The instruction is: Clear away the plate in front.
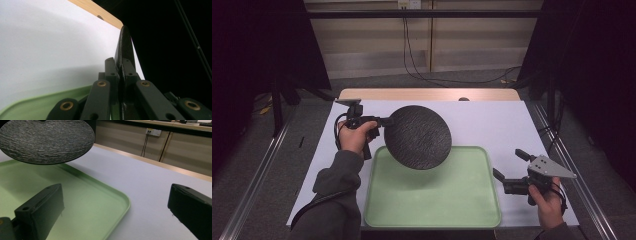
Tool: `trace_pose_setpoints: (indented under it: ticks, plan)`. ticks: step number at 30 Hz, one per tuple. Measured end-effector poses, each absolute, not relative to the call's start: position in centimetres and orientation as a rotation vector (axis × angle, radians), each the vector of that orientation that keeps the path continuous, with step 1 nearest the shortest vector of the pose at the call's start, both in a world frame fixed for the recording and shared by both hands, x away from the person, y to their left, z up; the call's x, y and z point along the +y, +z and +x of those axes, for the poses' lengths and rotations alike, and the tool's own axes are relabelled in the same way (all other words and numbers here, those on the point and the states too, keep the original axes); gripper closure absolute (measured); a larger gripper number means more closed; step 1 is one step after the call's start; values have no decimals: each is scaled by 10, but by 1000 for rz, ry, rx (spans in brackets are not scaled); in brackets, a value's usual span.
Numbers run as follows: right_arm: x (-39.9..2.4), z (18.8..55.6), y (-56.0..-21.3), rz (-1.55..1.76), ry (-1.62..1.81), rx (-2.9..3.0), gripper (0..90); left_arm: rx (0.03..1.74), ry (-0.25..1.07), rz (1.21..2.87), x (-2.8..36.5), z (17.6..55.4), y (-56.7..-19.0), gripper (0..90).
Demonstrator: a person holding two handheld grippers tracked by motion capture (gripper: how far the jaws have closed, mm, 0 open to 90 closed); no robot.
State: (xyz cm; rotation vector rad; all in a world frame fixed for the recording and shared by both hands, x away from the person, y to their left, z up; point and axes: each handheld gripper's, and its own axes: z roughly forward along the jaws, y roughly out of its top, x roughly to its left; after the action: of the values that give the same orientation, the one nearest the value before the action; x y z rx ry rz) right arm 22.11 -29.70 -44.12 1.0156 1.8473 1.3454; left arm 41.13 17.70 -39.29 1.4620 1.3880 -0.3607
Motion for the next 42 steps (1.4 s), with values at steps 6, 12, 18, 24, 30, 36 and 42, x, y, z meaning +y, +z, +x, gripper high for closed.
trace_pose_setpoints:
  ticks: [6,12,18,24,30,36,42]
  plan:
    - [-298,221,-440,1020,1330,1833,5,1362,-385,1487,172,402,-394,861]
    - [-296,220,-439,1004,1331,1837,5,1345,-398,1513,166,395,-396,861]
    - [-296,219,-439,1004,1340,1836,5,1332,-410,1529,162,388,-398,861]
    - [-295,220,-438,1002,1336,1835,5,1300,-409,1554,158,380,-398,861]
    - [-296,221,-438,1018,1337,1829,6,1285,-433,1568,152,374,-405,861]
    - [-296,220,-438,1017,1336,1827,6,1279,-453,1580,146,368,-411,860]
    - [-295,222,-438,1009,1344,1831,6,1276,-476,1583,141,363,-418,859]
